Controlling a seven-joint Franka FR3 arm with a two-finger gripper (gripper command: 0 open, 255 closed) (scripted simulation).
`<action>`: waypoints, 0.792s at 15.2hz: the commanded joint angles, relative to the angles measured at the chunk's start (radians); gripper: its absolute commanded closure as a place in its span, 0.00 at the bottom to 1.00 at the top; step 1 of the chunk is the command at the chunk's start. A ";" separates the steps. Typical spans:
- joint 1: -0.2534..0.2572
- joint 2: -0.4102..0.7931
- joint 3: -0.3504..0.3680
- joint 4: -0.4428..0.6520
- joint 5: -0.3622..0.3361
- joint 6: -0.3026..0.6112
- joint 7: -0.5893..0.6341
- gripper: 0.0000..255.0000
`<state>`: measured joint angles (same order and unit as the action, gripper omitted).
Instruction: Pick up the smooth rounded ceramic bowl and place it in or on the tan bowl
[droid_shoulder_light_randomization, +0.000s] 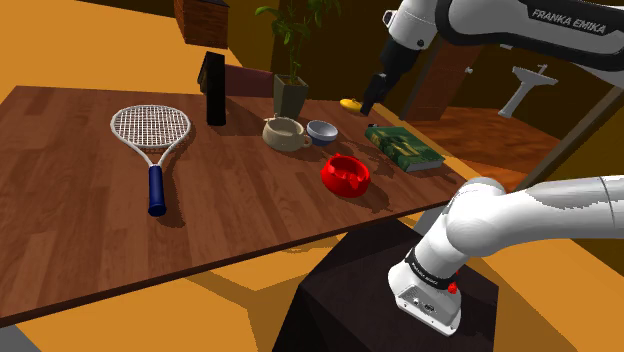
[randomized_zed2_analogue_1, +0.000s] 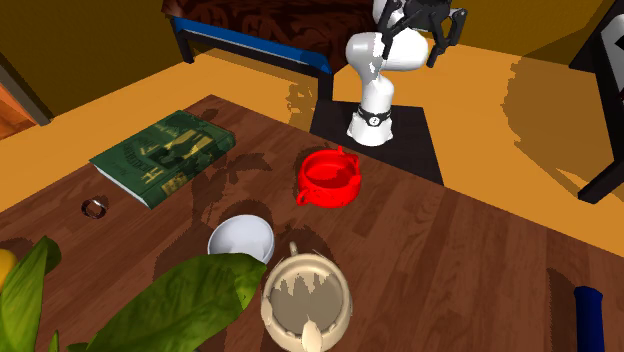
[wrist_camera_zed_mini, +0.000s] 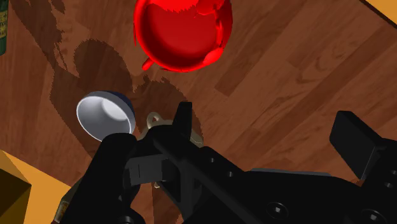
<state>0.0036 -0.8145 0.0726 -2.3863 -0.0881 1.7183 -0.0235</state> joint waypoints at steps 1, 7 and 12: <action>0.000 0.000 0.000 0.000 0.000 0.000 0.000 0.00; -0.031 0.155 -0.093 -0.005 -0.028 0.159 -0.077 0.00; -0.050 0.311 -0.166 0.028 -0.033 0.280 -0.145 0.00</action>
<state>-0.0414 -0.5359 -0.0762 -2.3598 -0.1194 1.9666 -0.1518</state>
